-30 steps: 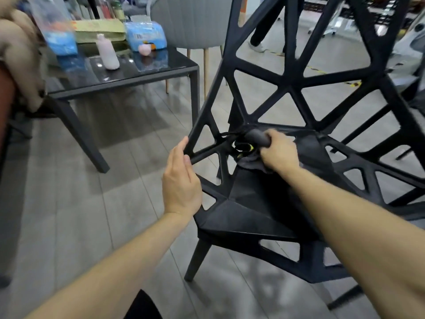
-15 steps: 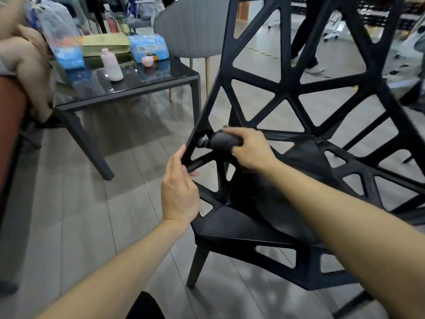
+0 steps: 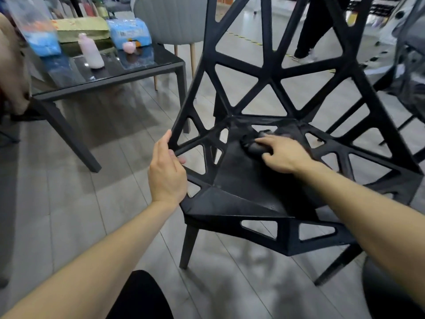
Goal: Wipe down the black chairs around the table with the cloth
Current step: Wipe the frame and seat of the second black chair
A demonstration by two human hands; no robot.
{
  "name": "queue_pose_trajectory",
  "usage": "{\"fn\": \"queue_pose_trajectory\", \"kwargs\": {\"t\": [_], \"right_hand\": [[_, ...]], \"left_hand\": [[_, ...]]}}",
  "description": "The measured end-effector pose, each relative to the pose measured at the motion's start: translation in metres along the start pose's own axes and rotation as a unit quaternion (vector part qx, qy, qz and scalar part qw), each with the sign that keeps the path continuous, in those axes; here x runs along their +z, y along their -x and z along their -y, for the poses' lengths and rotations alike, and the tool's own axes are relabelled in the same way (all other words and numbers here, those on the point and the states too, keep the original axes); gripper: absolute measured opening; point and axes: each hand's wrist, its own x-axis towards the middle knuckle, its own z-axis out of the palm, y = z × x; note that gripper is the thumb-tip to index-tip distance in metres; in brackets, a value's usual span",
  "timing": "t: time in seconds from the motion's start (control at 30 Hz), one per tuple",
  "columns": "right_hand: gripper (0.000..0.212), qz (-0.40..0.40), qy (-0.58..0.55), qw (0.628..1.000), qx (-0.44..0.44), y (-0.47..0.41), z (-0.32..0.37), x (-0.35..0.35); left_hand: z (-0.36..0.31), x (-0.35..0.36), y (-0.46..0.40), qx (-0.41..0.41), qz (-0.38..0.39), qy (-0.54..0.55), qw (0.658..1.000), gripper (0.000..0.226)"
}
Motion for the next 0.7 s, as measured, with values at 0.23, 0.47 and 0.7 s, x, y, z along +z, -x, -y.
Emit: {"fn": "queue_pose_trajectory", "kwargs": {"t": [0.23, 0.47, 0.7], "right_hand": [[0.049, -0.02, -0.021, 0.976, -0.218, 0.053, 0.073, 0.021], [0.048, 0.034, -0.091, 0.993, -0.07, 0.082, 0.014, 0.01], [0.075, -0.086, 0.005, 0.975, 0.206, 0.074, -0.002, 0.022]], "left_hand": [[-0.004, -0.001, 0.0, 0.072, -0.013, -0.108, 0.991, 0.052], [0.002, -0.002, -0.004, 0.277, 0.04, -0.255, 0.926, 0.043], [0.001, -0.001, -0.011, 0.322, 0.11, -0.296, 0.893, 0.045]]}}
